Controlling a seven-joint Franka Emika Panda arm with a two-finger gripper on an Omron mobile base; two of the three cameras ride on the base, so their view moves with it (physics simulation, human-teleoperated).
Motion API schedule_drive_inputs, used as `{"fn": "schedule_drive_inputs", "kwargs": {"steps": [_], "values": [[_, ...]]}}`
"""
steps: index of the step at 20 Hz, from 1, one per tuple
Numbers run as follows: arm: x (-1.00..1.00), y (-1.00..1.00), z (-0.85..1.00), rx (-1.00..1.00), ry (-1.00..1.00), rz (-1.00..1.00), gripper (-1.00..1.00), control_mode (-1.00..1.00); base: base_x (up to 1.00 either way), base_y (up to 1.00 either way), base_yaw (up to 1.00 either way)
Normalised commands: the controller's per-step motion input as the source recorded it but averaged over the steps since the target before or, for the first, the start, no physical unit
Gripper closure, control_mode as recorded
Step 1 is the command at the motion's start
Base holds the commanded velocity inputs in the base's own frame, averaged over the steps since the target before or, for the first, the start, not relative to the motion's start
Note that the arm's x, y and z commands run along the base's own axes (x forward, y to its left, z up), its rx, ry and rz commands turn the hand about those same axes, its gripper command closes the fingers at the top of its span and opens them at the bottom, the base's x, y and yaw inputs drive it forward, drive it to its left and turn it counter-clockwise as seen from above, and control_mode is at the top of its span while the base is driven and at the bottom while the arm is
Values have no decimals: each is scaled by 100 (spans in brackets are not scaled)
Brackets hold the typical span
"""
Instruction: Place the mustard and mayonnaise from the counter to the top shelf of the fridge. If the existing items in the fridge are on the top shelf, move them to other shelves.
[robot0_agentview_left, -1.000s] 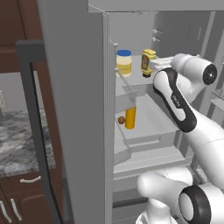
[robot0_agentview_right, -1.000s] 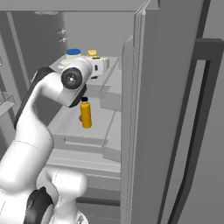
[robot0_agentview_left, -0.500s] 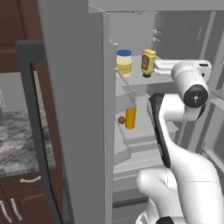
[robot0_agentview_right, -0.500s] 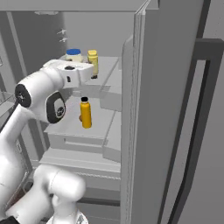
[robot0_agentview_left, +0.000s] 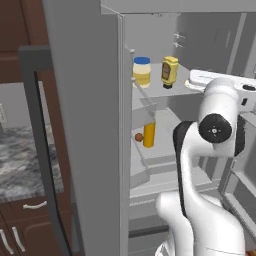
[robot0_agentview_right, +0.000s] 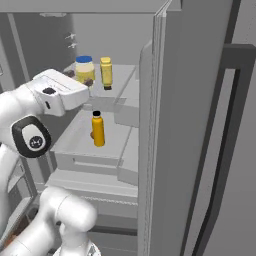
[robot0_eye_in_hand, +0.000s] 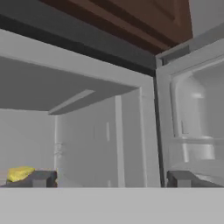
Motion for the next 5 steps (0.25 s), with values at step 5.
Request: {"fn": "schedule_drive_inputs", "kwargs": {"steps": [5], "values": [[-100,-99,0,12,-1,2,-100,-100,0,0,0]]}}
